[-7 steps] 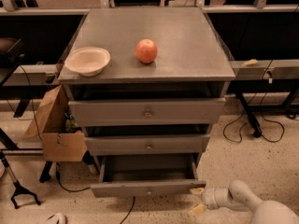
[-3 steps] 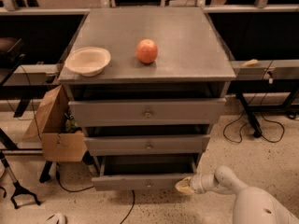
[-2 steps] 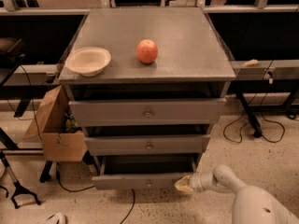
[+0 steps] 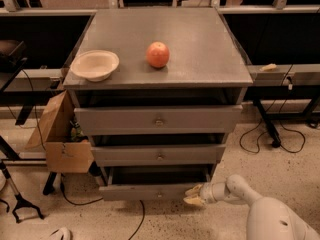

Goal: Close bottom drawer

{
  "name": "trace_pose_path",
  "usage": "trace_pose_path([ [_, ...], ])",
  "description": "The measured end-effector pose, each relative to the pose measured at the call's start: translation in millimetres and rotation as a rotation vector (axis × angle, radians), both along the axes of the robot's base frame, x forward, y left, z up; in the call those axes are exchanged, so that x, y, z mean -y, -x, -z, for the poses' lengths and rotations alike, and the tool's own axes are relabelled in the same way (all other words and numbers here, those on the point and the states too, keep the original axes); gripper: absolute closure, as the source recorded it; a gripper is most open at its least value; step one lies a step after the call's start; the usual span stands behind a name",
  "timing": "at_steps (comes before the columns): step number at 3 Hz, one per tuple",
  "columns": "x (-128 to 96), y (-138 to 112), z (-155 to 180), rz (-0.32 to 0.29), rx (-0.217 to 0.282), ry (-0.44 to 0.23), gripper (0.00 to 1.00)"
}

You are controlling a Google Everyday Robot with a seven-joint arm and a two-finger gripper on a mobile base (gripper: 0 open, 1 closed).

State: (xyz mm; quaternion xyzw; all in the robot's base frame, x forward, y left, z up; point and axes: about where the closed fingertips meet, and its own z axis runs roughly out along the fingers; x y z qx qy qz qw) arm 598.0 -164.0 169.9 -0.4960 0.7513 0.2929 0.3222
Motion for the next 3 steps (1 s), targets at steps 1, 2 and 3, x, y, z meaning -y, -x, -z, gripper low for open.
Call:
trace_pose_path([
  [1, -1.3, 2.6, -0.2, 0.001, 0.004, 0.000, 0.01],
  [2, -1.7, 10.6, -0.2, 0.001, 0.004, 0.000, 0.00],
  [3, -1.2, 17.5, -0.2, 0.001, 0.004, 0.000, 0.00],
])
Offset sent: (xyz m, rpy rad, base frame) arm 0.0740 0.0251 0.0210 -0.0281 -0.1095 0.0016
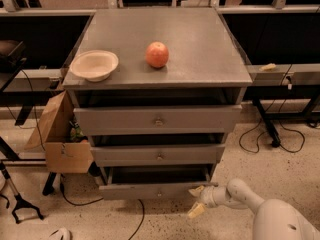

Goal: Close bottom drawer

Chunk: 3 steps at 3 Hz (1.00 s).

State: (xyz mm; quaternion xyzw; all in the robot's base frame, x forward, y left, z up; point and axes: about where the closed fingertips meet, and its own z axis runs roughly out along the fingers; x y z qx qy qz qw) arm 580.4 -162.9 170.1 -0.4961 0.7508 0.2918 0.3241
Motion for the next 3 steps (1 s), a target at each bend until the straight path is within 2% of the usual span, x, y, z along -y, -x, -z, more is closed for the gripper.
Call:
trace_pose_path([
  [1, 0.4, 4.7, 0.0, 0.000, 0.000, -0.001, 0.19],
  [2, -12.7, -1.5, 2.8, -0.012, -0.001, -0.010, 0.42],
  [3, -21.5, -30.9, 0.3, -0.015, 0.033, -0.003, 0.64],
])
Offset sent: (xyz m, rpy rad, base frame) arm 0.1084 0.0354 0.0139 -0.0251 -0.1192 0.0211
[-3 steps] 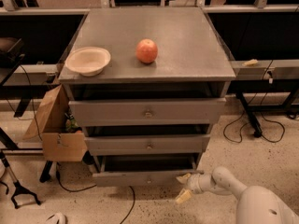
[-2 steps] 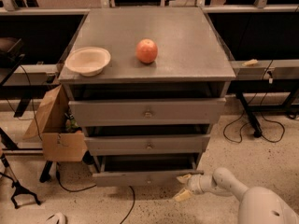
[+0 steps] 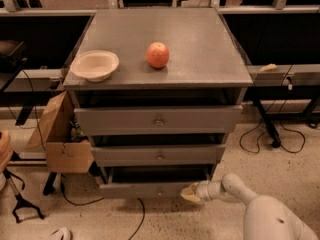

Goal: Close bottom drawer

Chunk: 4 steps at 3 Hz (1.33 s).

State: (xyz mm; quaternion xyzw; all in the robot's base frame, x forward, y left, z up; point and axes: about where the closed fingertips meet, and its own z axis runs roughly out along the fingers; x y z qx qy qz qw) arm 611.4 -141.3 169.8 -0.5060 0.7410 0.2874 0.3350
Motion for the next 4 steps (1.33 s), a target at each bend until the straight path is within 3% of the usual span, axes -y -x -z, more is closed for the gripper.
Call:
trace_pose_path([
  [1, 0.3, 2.1, -1.3, 0.000, 0.000, 0.000, 0.89],
  [2, -3.2, -13.4, -4.7, 0.008, 0.030, 0.005, 1.00],
  [3, -4.0, -20.1, -6.3, 0.016, 0.046, 0.009, 1.00],
  [4, -5.2, -30.7, -8.6, 0.028, 0.068, 0.015, 0.82],
])
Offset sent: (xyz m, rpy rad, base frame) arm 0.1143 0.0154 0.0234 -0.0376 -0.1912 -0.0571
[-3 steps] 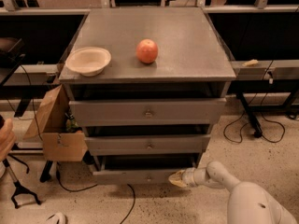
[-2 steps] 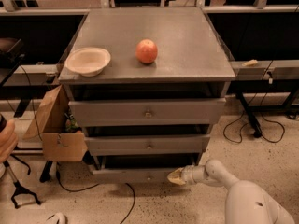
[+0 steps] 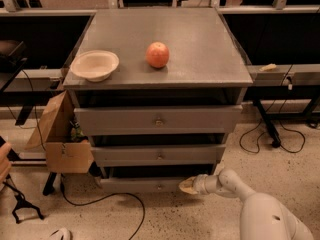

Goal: Close bottom drawer

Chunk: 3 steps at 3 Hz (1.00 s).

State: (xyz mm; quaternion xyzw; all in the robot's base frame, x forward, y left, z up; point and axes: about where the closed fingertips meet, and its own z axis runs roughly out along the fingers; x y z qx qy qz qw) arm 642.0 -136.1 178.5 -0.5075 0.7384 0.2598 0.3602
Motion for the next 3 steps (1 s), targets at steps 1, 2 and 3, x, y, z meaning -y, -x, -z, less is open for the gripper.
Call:
trace_pose_path([
  [1, 2.2, -15.0, -3.8, 0.024, 0.033, 0.015, 0.60],
  [2, 13.2, -25.4, -8.7, 0.059, 0.065, 0.030, 0.36],
  [3, 29.8, -17.8, -11.6, 0.084, 0.067, 0.040, 0.12],
])
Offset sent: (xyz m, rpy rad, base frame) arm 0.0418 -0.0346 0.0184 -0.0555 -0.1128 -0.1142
